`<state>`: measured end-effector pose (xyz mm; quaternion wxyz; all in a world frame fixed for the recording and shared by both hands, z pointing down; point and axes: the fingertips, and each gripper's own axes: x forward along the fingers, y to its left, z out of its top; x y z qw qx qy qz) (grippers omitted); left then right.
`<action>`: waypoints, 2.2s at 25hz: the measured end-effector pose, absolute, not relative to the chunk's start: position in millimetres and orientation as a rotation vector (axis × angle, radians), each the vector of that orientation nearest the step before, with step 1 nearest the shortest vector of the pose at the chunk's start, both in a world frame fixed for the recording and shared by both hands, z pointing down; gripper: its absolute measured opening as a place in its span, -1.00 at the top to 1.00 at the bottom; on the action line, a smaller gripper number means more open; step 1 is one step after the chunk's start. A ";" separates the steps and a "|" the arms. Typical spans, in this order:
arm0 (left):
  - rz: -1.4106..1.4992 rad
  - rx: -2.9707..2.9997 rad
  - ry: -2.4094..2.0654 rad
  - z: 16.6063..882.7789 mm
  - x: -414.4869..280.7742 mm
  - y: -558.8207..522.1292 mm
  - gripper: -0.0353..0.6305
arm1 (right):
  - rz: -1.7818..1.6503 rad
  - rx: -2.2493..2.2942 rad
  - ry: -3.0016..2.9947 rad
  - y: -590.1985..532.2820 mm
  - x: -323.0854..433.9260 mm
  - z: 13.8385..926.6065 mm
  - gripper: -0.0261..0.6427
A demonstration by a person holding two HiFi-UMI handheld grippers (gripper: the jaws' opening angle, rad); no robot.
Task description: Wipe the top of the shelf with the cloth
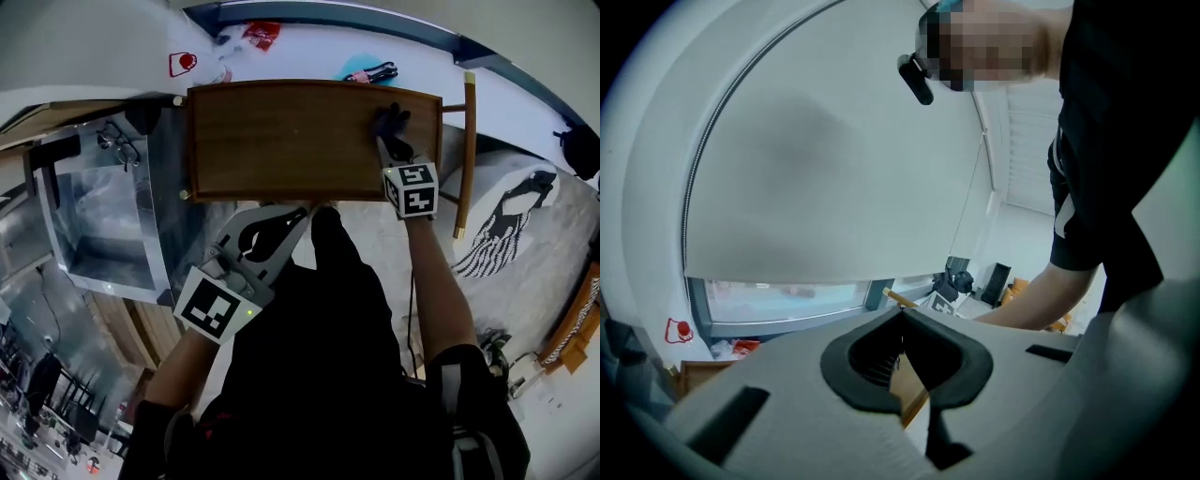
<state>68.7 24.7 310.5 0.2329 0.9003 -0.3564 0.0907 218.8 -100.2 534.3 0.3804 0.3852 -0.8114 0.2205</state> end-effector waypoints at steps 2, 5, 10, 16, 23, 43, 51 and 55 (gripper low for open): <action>0.236 2.472 -1.006 305.3 52.0 27.2 0.83 | 0.551 0.955 -2.115 -96.8 189.1 520.0 0.83; 0.203 2.463 -1.055 298.4 24.4 31.1 0.83 | 0.534 0.897 -2.184 -91.0 139.5 500.0 0.83; 0.189 2.436 -1.132 295.1 -23.0 43.5 0.83 | 0.497 0.729 -2.285 -66.9 50.3 477.0 0.83; 0.148 2.353 -1.245 301.3 -81.9 62.7 0.83 | 0.492 0.481 -2.360 -17.8 -49.5 468.1 0.83; 0.119 2.288 -1.327 310.2 -130.8 84.8 0.83 | 0.490 0.285 -2.340 32.2 -117.5 487.0 0.83; 0.090 2.189 -1.387 332.3 -181.7 126.2 0.83 | 0.420 0.173 -2.150 75.8 -175.8 588.4 0.83; 0.127 2.232 -1.320 332.5 -154.9 114.8 0.83 | 0.495 0.233 -2.152 66.1 -147.0 593.4 0.83; 0.144 2.261 -1.289 330.2 -135.4 105.2 0.83 | 0.551 0.297 -2.135 56.6 -113.7 595.5 0.83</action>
